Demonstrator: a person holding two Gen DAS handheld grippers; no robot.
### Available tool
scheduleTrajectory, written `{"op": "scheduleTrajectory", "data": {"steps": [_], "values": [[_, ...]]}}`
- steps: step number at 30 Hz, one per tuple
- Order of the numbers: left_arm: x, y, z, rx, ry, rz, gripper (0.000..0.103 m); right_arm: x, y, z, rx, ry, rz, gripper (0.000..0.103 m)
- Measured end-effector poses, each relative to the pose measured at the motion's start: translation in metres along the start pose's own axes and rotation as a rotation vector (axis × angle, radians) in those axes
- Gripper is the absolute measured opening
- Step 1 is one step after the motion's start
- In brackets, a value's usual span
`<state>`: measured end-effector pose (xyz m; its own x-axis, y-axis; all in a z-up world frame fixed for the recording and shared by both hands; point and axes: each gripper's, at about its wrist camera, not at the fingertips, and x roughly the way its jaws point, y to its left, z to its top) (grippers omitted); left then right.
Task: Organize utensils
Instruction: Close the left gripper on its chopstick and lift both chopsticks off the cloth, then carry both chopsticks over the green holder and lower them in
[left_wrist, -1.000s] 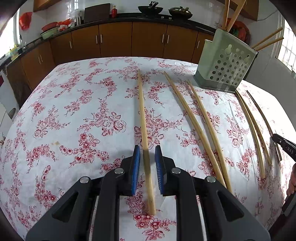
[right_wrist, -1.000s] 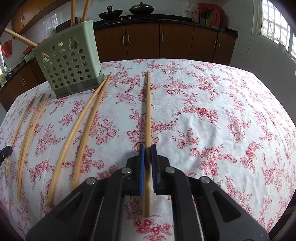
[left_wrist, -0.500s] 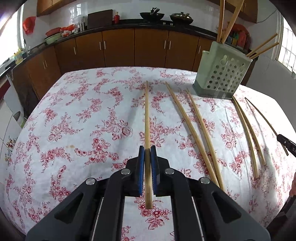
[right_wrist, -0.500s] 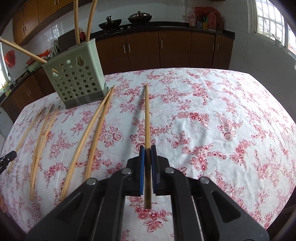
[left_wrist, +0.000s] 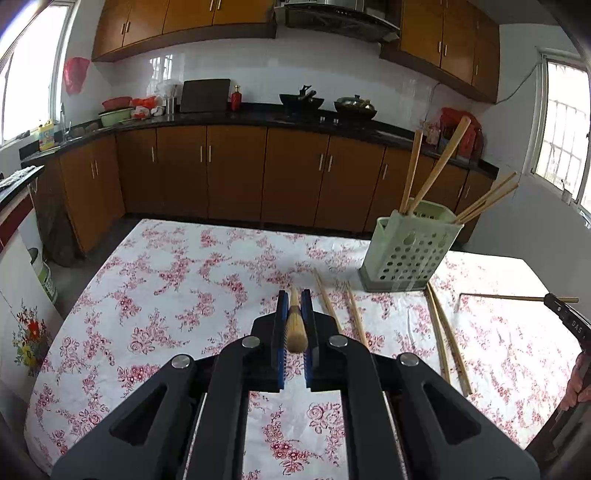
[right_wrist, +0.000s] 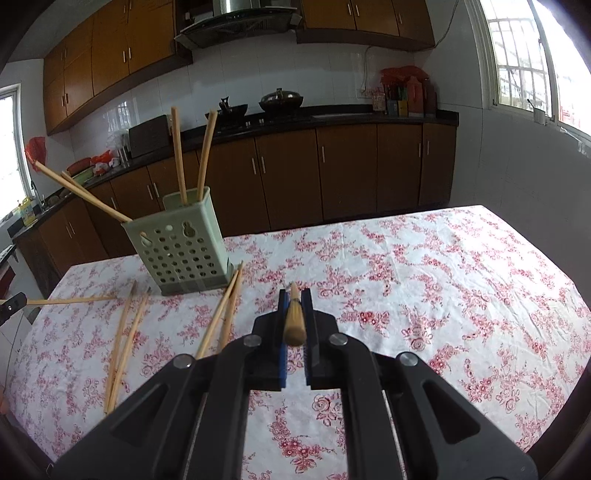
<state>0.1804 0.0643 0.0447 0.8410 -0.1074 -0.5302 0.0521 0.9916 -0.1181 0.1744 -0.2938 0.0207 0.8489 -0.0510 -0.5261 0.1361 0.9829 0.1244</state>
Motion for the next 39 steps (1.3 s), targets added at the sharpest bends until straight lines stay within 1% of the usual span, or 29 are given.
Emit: {"op": "scheduleTrajectory", "data": {"steps": [4,11,14,17,22,26,28,31,33,37,39], "values": [[-0.010,-0.004,0.015,0.001,-0.048,-0.013,0.007,-0.012,0.001,0.014,-0.001,-0.051,0.013,0.008],[-0.014,-0.015,0.032,0.038,-0.083,-0.029,0.007,-0.016,0.009,0.028,-0.024,-0.090,0.027,0.008],[-0.023,-0.023,0.042,0.061,-0.102,-0.055,0.007,-0.022,0.012,0.040,-0.027,-0.107,0.044,0.007],[-0.032,-0.032,0.051,0.078,-0.119,-0.090,0.007,-0.034,0.013,0.059,-0.013,-0.126,0.088,0.007],[-0.053,-0.057,0.068,0.099,-0.147,-0.180,0.007,-0.061,0.018,0.088,0.000,-0.167,0.181,0.007],[-0.061,-0.080,0.087,0.095,-0.199,-0.221,0.007,-0.081,0.023,0.110,0.027,-0.228,0.259,0.007],[-0.062,-0.091,0.098,0.085,-0.222,-0.235,0.007,-0.087,0.027,0.120,0.030,-0.265,0.280,0.007],[-0.061,-0.106,0.113,0.084,-0.270,-0.230,0.007,-0.089,0.038,0.134,0.025,-0.316,0.294,0.007],[-0.055,-0.113,0.121,0.082,-0.285,-0.221,0.007,-0.084,0.045,0.143,0.025,-0.337,0.297,0.007],[-0.036,-0.120,0.129,0.077,-0.286,-0.185,0.007,-0.061,0.060,0.155,0.018,-0.348,0.295,0.007],[-0.022,-0.122,0.130,0.076,-0.271,-0.166,0.007,-0.046,0.067,0.159,0.011,-0.350,0.282,0.007]]}}
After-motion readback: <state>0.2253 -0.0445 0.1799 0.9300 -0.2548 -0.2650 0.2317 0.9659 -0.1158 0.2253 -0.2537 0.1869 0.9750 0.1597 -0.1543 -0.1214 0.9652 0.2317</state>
